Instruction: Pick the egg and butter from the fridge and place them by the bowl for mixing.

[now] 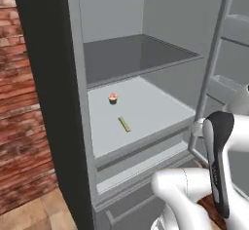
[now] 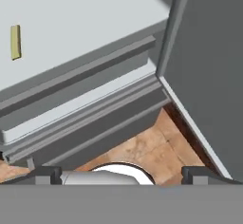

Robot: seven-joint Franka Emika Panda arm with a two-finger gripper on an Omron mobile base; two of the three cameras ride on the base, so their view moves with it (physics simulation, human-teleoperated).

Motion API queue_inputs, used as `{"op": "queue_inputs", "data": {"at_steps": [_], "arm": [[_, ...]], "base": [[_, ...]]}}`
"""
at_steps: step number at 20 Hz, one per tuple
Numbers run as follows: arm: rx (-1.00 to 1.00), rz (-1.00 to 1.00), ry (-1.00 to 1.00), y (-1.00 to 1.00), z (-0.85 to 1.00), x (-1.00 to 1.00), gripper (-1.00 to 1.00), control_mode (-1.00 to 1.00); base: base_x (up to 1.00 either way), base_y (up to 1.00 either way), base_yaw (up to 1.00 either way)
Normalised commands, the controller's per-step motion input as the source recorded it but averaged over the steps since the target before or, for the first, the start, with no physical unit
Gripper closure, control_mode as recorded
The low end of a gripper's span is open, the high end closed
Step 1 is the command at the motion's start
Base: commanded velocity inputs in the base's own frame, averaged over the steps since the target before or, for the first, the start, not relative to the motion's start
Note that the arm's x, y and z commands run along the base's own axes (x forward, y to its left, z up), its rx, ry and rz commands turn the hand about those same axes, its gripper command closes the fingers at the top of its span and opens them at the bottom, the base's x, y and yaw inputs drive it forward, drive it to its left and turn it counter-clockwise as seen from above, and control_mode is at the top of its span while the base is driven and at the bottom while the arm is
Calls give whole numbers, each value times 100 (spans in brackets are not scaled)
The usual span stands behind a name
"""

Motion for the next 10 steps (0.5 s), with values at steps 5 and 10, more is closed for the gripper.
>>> {"op": "queue_inputs", "data": {"at_steps": [5,10], "arm": [[0,0,0,0,0,0,-100,100],[0,0,0,0,0,0,-100,100]], "base": [[0,-16,62],[3,-23,30]]}}
